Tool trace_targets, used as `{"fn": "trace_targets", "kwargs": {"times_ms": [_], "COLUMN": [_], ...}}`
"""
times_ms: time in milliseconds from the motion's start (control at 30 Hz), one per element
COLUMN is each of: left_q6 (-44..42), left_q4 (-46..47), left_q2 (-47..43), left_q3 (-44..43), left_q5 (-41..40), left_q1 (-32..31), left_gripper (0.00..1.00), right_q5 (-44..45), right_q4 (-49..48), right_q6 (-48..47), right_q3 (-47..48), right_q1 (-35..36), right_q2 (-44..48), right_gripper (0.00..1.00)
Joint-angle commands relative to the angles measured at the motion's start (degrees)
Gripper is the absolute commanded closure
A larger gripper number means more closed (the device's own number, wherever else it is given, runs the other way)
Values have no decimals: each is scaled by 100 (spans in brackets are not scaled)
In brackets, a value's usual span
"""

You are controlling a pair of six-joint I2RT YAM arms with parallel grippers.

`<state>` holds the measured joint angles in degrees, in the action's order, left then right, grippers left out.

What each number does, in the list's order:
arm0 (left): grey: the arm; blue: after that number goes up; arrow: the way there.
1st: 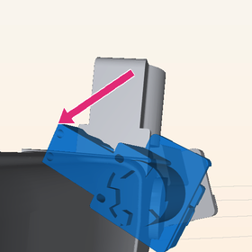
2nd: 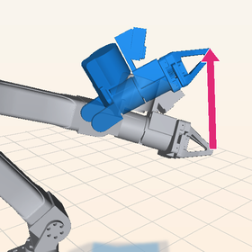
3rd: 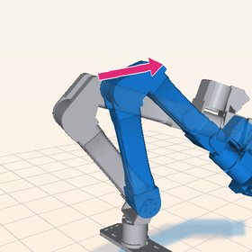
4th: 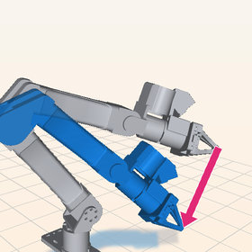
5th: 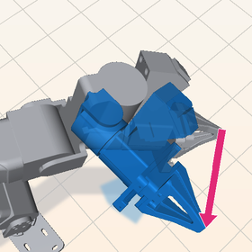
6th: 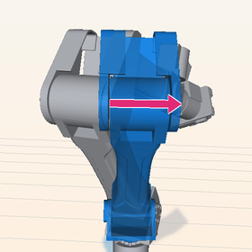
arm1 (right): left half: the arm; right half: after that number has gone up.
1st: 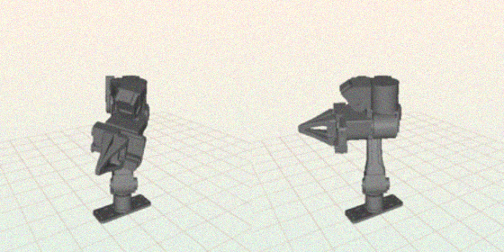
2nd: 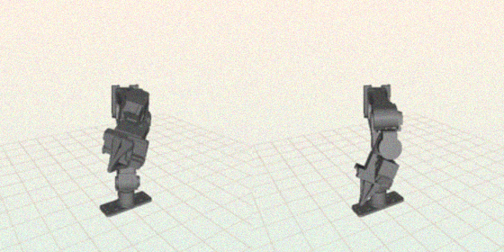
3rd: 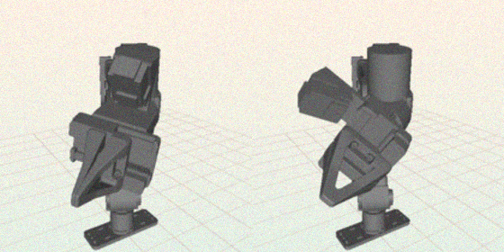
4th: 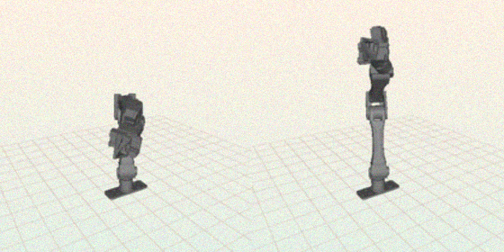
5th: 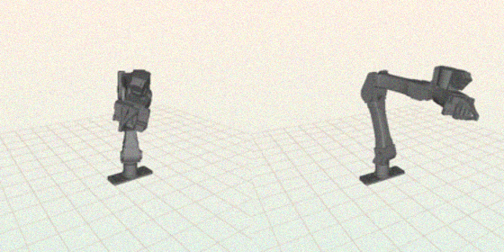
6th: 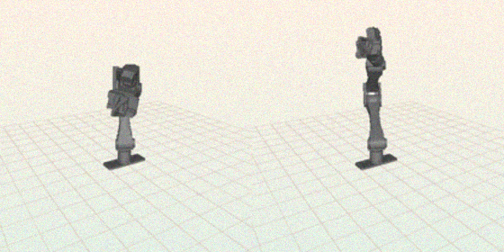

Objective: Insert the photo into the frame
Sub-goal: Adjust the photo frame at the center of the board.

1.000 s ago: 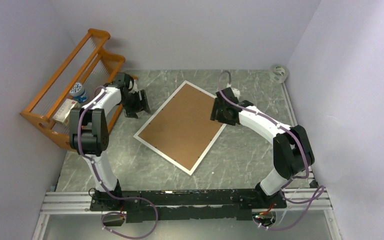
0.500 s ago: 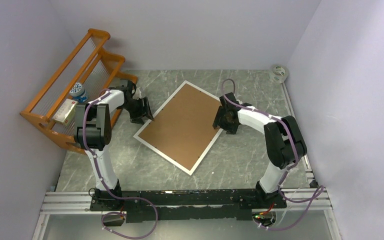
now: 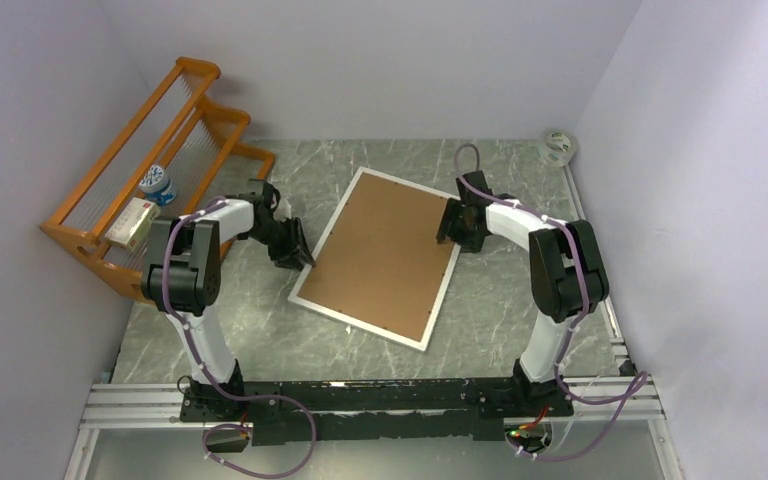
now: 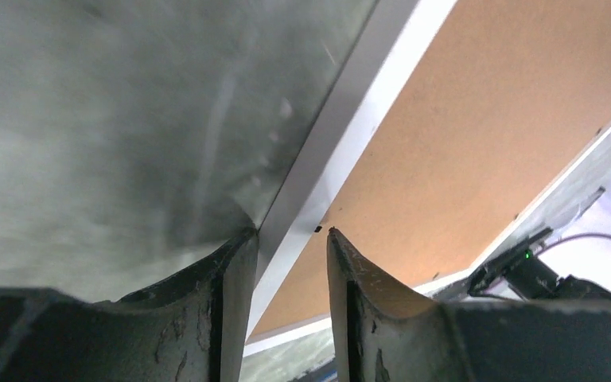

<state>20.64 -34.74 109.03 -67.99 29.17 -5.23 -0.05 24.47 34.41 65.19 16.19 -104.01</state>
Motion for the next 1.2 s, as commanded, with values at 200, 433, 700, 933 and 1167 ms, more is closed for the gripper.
{"fn": "trace_targets", "kwargs": {"times_ms": [200,433,700,933,1167], "left_q6": [515,743,1374,2008,2277], "left_q4": [365,431,-9,-405,-257], "left_q2": [-435,-1397,-2767,-3579,-4015], "left_q3": [946,1208,1520,1854,2312], "left_q5": [510,-285,-2046,-2696,-2470], "left_q1": [-1384,-1454,-1437,-1236,-997], "left_gripper": [60,48,42,41,41], "right_q5": [597,1311,1360,1513,1824], "right_q4": [771,1252,1635,2127,2852], "right_q6": [-514,-227,639,1249,1324], "right_q3": [1380,1441,1466,2836,4403], "right_q1": [-322,-230,1258,2605,3405], "right_q2": [-511,-20,292,-705,-2062], "right_gripper": [36,32,33,36,37]}}
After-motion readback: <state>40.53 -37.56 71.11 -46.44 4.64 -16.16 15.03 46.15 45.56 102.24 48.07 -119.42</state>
